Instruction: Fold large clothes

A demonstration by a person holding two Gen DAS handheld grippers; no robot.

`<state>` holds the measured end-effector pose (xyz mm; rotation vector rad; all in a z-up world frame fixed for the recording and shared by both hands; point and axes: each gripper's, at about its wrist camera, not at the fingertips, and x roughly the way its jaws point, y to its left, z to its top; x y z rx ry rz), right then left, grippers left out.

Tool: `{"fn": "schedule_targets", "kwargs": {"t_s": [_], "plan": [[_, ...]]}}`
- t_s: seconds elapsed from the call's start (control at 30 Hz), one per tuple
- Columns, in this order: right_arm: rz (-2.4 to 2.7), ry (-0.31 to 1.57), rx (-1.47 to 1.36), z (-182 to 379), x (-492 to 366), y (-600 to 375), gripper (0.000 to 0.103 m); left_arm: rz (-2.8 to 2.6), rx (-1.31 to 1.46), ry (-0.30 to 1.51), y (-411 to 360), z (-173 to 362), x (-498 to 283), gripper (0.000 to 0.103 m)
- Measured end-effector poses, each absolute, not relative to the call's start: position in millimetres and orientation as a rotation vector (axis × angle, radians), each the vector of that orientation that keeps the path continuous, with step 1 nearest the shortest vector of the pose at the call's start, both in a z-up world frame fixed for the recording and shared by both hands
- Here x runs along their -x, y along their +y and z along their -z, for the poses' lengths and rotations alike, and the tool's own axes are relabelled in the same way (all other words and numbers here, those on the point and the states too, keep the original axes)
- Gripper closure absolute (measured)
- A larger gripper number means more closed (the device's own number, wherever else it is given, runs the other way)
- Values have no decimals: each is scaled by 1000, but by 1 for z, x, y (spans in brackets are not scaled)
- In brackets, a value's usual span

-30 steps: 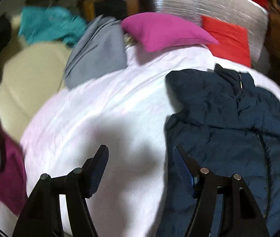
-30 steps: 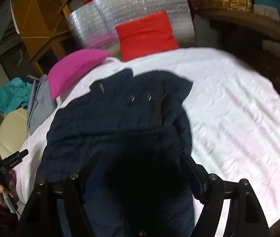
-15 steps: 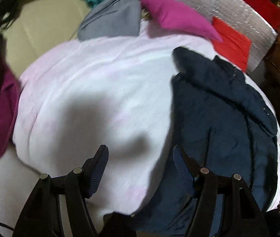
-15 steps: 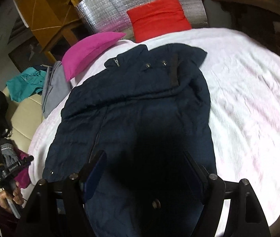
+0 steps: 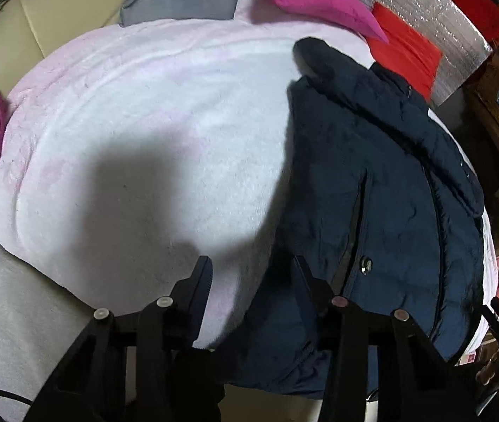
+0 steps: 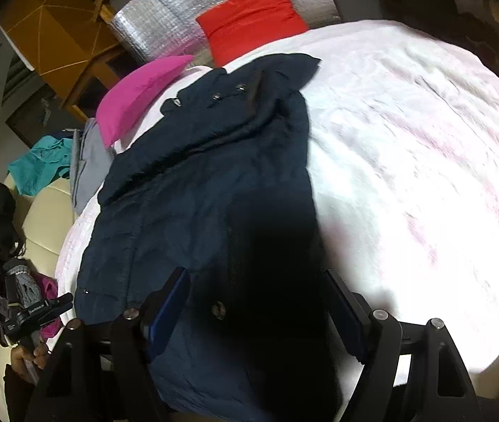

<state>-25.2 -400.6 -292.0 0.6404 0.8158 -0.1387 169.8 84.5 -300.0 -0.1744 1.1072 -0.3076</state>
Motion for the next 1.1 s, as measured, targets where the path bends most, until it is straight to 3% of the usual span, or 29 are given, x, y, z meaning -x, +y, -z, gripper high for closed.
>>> {"fn": "schedule_targets", "kwargs": {"t_s": [0.17,0.37,0.57,0.7,0.9,0.97,1.1], "plan": [[157,835,-665,306,36,-408,23,301,186,1137,83,306,-167,53],[156,828,-696,315,48,-415,23,394,150,1144,66,308,-150,41],[154,832,-707,326,56,-411,23,399,76,1176,49,318,-145,38],[108,827,-682,328,56,-397,20,410,101,1171,48,318,-144,38],[32,842,-536,325,47,-347,22,442,99,1134,43,311,-140,58],[-19,833,-530,322,44,-336,26,448,96,1127,43,310,-139,59],[36,876,-493,327,33,-325,25,463,126,1135,48,310,-144,55]]}}
